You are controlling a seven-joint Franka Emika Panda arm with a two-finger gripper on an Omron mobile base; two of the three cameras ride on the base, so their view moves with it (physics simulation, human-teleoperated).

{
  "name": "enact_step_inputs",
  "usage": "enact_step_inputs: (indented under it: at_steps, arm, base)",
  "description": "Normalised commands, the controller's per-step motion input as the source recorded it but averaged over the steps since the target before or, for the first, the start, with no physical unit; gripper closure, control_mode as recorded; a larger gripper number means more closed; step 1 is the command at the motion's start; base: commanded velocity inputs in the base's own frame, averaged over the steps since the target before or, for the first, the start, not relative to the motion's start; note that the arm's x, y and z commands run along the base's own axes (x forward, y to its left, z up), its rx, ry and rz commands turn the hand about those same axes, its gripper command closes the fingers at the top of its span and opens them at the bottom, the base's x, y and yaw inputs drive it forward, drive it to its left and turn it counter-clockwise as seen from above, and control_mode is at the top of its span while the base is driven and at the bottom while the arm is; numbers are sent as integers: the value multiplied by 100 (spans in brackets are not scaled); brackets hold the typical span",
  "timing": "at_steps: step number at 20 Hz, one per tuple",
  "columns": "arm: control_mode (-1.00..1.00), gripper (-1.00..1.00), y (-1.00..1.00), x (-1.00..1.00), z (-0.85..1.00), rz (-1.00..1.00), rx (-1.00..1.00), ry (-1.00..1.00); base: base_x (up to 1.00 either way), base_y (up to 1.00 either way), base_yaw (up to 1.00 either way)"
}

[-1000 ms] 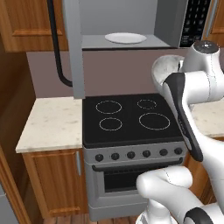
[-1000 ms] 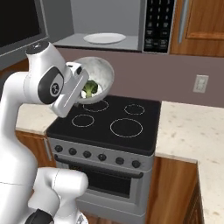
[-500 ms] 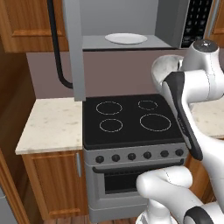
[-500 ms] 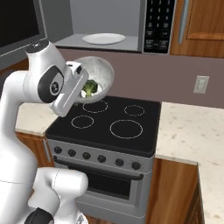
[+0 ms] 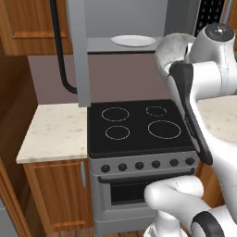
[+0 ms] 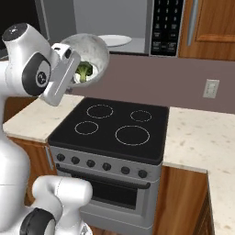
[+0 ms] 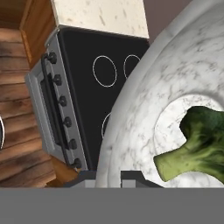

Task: Pick the broccoli from the sink and place it in the bowl. Then pick the bowl and place it in the microwave. Then close the microwave door and press the start button.

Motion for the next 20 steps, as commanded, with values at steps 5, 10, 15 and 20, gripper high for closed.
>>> enact_step_inputs:
  at_steps: [5, 10, 15, 20]
  arm:
    - [-100, 100, 26, 74, 69, 2, 0, 5]
    - [-100, 100, 2, 99, 41, 2, 4, 13]
    - [-100, 100, 0, 83, 41, 1, 4, 10]
    - [-100, 100, 0, 77, 31, 0, 1, 9]
  base:
    - [0, 0, 0]
    - [0, 0, 0]
    - [0, 0, 0]
    - [0, 0, 0]
